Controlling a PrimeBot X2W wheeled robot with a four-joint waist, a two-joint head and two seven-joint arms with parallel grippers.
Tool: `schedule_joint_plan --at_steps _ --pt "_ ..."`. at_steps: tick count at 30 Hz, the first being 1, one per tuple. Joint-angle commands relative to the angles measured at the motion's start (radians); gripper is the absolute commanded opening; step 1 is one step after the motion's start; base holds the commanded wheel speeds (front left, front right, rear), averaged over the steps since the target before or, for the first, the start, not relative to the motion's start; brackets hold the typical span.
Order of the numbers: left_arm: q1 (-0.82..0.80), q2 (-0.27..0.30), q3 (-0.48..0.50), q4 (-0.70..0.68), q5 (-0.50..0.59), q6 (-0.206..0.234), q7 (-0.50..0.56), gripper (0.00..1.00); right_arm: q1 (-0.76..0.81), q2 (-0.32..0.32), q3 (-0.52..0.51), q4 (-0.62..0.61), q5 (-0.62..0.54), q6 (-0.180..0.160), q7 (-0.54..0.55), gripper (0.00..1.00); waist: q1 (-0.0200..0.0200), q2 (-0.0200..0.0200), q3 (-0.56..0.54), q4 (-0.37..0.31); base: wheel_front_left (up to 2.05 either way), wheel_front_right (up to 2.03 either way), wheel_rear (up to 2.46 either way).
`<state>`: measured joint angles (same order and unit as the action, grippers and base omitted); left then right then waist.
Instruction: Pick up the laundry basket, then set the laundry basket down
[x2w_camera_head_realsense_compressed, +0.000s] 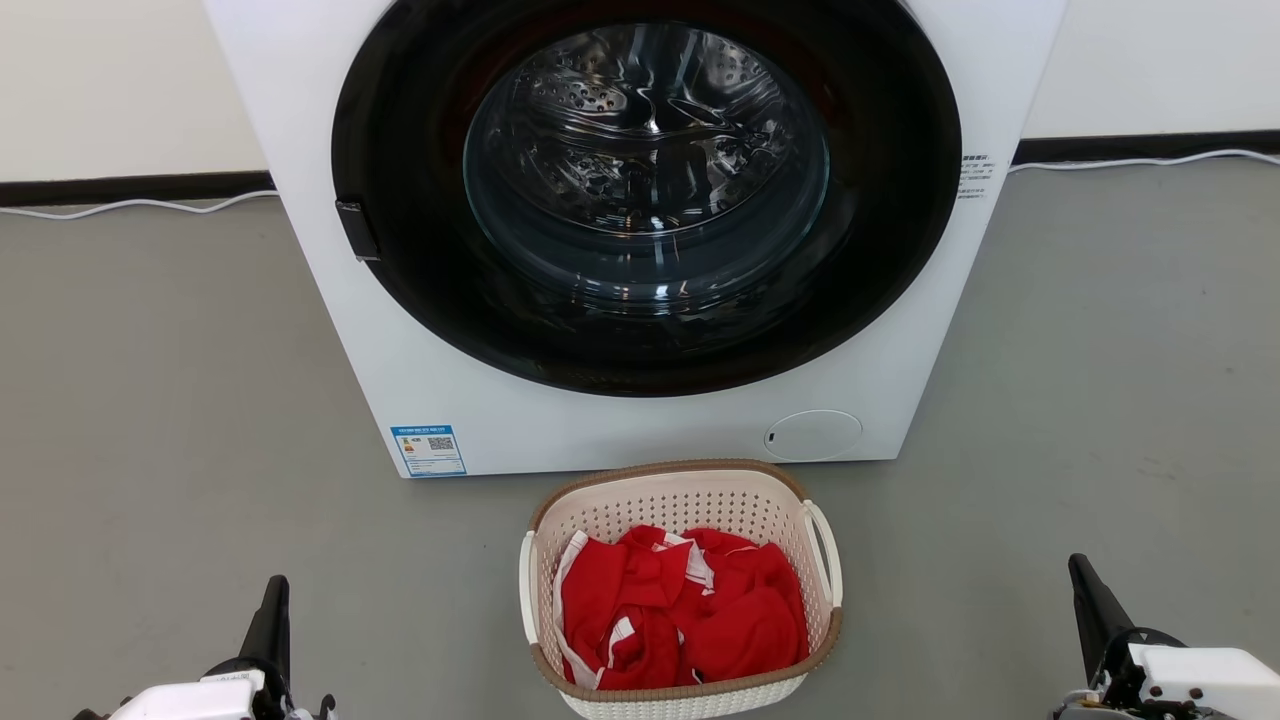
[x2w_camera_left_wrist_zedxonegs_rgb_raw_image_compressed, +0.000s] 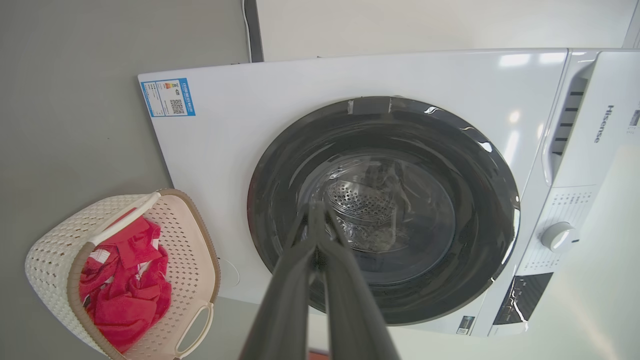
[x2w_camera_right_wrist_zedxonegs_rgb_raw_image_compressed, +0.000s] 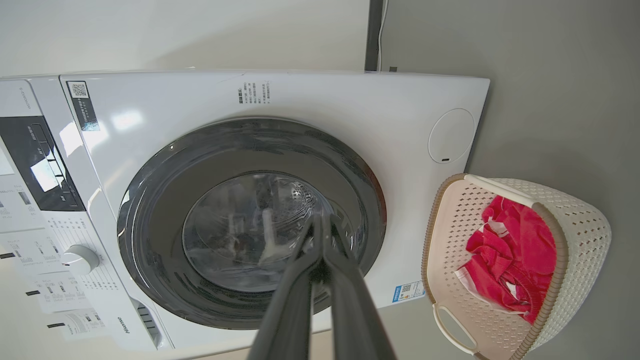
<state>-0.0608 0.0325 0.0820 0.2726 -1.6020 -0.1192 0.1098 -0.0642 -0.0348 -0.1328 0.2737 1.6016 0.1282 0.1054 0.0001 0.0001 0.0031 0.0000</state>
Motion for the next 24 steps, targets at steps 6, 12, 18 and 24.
schedule_joint_plan --at_steps 6,12,18,24 --pt "-0.047 0.018 0.033 -0.027 -0.006 -0.012 0.004 0.0 -0.044 -0.015 0.019 -0.029 0.007 0.003 0.008 0.0 -0.0001 -0.0001 0.0 0.0 0.0 0.0 0.0" --pt "-0.047 0.018 0.033 -0.027 -0.006 -0.012 0.004 0.0 -0.044 -0.015 0.019 -0.029 0.007 0.003 0.008 0.0 -0.0001 -0.0001 0.0 0.0 0.0 0.0 0.0" --pt "-0.047 0.018 0.033 -0.027 -0.006 -0.012 0.004 0.0 -0.044 -0.015 0.019 -0.029 0.007 0.003 0.008 0.0 -0.0001 -0.0001 0.0 0.0 0.0 0.0 0.0" --pt "-0.047 0.018 0.033 -0.027 -0.006 -0.012 0.004 0.0 -0.044 -0.015 0.019 -0.029 0.007 0.003 0.008 0.0 -0.0001 -0.0001 0.0 0.0 0.0 0.0 0.0"
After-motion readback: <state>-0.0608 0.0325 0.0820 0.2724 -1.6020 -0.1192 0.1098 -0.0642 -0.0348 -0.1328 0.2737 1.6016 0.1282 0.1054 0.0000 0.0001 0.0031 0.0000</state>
